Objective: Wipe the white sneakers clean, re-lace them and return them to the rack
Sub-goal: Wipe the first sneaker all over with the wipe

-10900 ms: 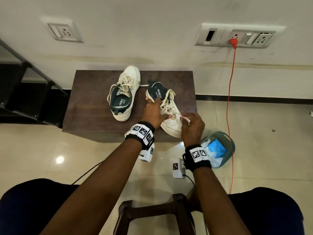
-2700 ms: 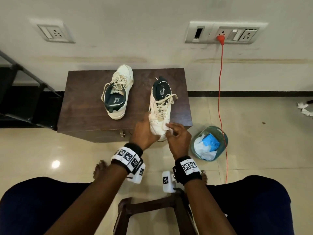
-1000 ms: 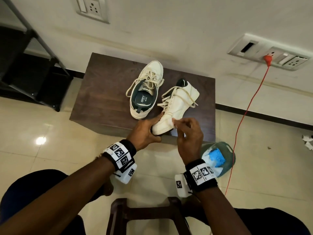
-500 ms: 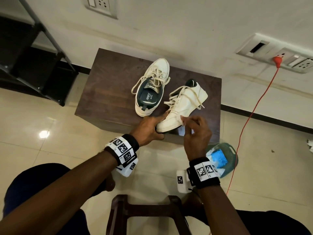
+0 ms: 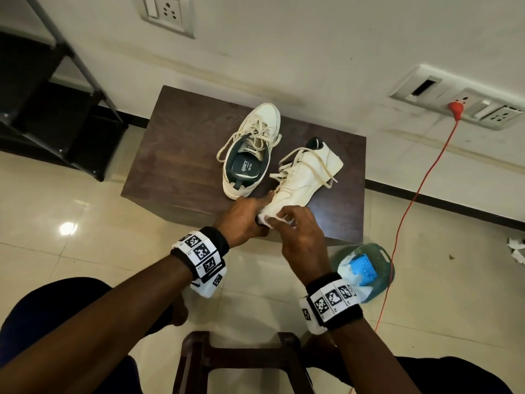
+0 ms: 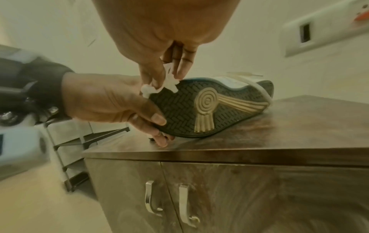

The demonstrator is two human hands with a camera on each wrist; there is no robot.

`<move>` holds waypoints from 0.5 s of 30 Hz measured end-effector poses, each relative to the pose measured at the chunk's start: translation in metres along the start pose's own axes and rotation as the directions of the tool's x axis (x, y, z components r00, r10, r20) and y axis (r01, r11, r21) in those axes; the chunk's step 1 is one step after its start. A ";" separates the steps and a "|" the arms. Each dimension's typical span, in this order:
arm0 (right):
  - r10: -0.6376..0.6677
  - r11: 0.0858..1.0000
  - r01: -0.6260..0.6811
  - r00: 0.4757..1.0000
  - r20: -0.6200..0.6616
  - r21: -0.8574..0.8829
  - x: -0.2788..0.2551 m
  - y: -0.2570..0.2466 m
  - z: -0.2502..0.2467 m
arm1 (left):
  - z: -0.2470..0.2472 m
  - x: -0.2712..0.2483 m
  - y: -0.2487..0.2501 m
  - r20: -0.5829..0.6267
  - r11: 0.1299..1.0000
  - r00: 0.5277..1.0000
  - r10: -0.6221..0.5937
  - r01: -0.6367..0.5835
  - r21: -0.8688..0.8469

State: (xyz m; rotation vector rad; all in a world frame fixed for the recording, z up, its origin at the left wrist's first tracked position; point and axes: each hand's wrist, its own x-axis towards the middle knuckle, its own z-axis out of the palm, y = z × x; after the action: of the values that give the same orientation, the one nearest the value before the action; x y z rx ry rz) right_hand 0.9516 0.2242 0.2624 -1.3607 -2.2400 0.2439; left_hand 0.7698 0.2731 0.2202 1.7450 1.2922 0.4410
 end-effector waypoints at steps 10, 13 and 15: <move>0.588 0.770 -0.467 0.784 -0.200 0.435 0.039 0.054 -0.009 | -0.007 0.000 0.005 0.046 0.995 0.998 -0.032 0.028 0.096; 0.549 0.806 -0.438 0.805 -0.225 0.399 0.031 0.028 -0.008 | -0.011 0.002 0.004 0.065 0.988 0.997 -0.040 0.030 0.150; 0.481 0.853 -0.391 0.846 -0.231 0.346 0.015 0.005 -0.004 | -0.012 -0.001 0.006 0.078 0.979 0.997 -0.016 -0.001 0.204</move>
State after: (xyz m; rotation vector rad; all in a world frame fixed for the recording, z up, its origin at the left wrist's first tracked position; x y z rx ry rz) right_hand 0.9517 0.2391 0.2690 -1.6089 -1.5411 0.4607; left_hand 0.7643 0.2774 0.2323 1.9062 1.3240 0.2381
